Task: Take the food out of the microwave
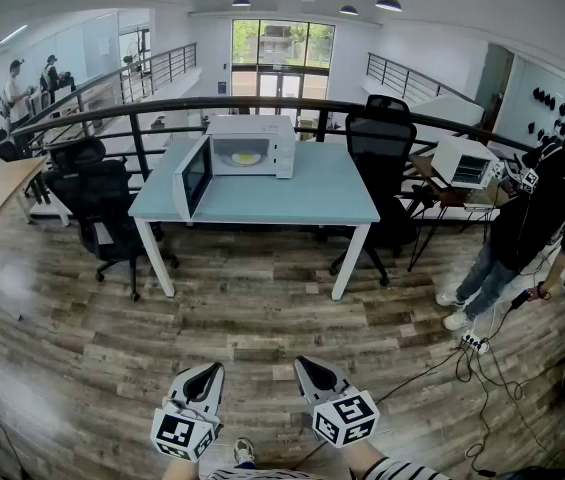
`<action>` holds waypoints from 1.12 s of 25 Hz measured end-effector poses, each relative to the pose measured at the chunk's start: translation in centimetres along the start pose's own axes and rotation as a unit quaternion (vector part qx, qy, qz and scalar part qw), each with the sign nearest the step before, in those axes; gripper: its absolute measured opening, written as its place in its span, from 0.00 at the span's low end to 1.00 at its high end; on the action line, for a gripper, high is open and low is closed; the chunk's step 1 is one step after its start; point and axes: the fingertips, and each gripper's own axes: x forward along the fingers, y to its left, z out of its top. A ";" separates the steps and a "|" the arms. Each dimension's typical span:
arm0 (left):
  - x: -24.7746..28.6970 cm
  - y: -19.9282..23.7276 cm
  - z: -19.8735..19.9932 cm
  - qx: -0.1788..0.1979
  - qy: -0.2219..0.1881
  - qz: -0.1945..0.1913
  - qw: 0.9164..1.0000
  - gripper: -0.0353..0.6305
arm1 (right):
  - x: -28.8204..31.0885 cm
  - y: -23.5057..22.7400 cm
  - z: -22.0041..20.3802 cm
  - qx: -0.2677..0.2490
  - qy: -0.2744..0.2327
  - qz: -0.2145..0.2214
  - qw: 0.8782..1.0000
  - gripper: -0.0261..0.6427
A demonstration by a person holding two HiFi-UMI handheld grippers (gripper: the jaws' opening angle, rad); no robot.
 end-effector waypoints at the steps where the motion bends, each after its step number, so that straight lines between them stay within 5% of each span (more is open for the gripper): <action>1: 0.2 0.5 0.0 0.003 0.001 -0.002 1.000 0.09 | 0.6 0.1 0.0 0.001 0.001 -0.001 1.000 0.08; 8: 1.9 4.1 -0.6 -0.007 -0.001 -0.027 1.000 0.09 | 4.8 0.6 0.5 0.023 -0.018 -0.003 1.000 0.08; 21: 5.1 12.1 -2.5 -0.023 0.027 -0.066 0.997 0.09 | 11.3 -0.9 0.3 0.047 -0.024 -0.071 0.996 0.08; 25: 6.7 13.1 -2.7 -0.037 0.027 -0.064 0.997 0.27 | 12.8 -2.2 0.7 0.047 -0.021 -0.072 0.996 0.08; 27: 8.0 13.5 -3.1 -0.041 0.031 -0.067 0.996 0.27 | 14.1 -3.2 0.8 0.048 -0.020 -0.072 0.996 0.14; 28: 8.8 13.8 -3.3 -0.042 0.034 -0.067 0.996 0.27 | 14.9 -3.8 0.9 0.049 -0.017 -0.069 0.996 0.26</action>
